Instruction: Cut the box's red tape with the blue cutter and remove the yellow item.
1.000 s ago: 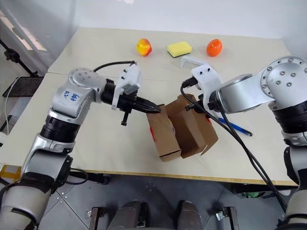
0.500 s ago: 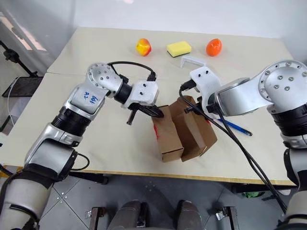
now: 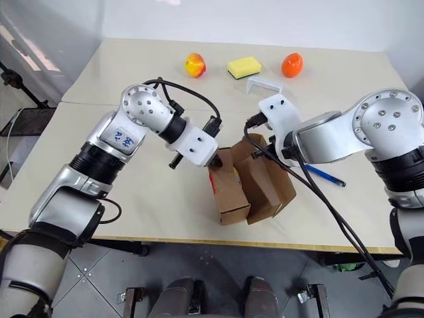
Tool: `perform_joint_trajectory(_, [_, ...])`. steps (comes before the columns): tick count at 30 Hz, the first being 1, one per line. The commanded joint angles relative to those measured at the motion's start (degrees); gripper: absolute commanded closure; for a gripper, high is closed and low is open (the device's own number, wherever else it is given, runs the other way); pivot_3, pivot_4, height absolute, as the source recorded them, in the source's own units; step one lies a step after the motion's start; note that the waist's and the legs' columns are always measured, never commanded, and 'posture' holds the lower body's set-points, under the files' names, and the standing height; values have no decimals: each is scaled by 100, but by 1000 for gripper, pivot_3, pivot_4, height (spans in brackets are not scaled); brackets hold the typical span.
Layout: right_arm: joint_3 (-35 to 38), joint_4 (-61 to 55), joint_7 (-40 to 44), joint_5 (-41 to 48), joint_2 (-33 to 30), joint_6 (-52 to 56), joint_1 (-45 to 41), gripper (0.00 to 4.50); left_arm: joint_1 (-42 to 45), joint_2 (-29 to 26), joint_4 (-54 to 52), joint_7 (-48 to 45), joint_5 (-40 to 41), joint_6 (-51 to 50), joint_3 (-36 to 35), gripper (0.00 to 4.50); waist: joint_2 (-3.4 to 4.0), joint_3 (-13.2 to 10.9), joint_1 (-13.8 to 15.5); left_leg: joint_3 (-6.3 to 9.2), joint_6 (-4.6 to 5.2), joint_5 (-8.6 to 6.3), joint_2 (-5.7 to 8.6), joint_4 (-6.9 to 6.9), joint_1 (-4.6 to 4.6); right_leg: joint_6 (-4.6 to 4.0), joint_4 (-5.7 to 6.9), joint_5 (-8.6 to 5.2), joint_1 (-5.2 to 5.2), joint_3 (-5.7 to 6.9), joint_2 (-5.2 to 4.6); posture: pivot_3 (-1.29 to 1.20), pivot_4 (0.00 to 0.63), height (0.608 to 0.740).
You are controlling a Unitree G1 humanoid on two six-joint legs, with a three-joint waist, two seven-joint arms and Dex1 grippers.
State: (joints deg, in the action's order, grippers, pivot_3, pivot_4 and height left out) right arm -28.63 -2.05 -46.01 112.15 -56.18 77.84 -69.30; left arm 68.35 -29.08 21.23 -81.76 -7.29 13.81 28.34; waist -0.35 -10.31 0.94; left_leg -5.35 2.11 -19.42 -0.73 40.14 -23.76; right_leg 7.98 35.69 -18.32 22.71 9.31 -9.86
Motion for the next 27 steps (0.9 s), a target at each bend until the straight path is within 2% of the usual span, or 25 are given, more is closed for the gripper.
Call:
perform_joint_trajectory(1, [142, -167, 34, 85, -72, -38, -20, 4472, -446, -306, -321, -388, -267, -40, 291, 4500, 1, 1, -22, 1, 0, 0, 0, -2, 4, 0, 0, 0, -1, -2, 0, 0, 150, 740])
perform_joint_trajectory(6, [198, -157, 96, 85, -109, -57, 30, 4472, -898, -588, -984, -403, -189, -537, 187, 4500, 5, 4, -52, 6, 0, 0, -8, -14, 38, 0, 2, 0, -23, -11, 0, 0, 150, 740])
perform_joint_trajectory(12, [565, 38, 322, 85, -107, -121, 436, 4472, -1400, -661, -1559, -41, -300, -1374, -5, 4500, 9, 9, 82, 7, 1, -1, -5, -5, 46, 0, 2, 0, -38, -15, -2, 0, 150, 740])
perform_joint_trajectory(18, [1130, 195, 479, 85, 303, -280, 1113, 4472, -1660, -378, -1381, 489, -578, -1637, -78, 4500, 0, 4, 157, 1, 4, -2, 2, 29, 0, 6, 0, 4, -25, -2, -3, 0, 150, 740])
perform_joint_trajectory(24, [1275, -35, 203, 85, 619, -461, 1763, 4472, -1624, -187, -1030, 803, -713, -1607, -121, 4500, 0, 4, 193, -4, 4, -2, 3, 37, 1, 7, 3, 4, -29, -2, -3, 0, 150, 740])
perform_joint_trajectory(27, [1241, -381, 8, -46, 505, -642, 1912, 4472, -1588, -188, -952, 758, -675, -1636, -164, 4500, 0, 4, 186, -2, 4, -2, 3, 39, -6, 7, 3, 5, -24, 0, -3, 0, 150, 740])
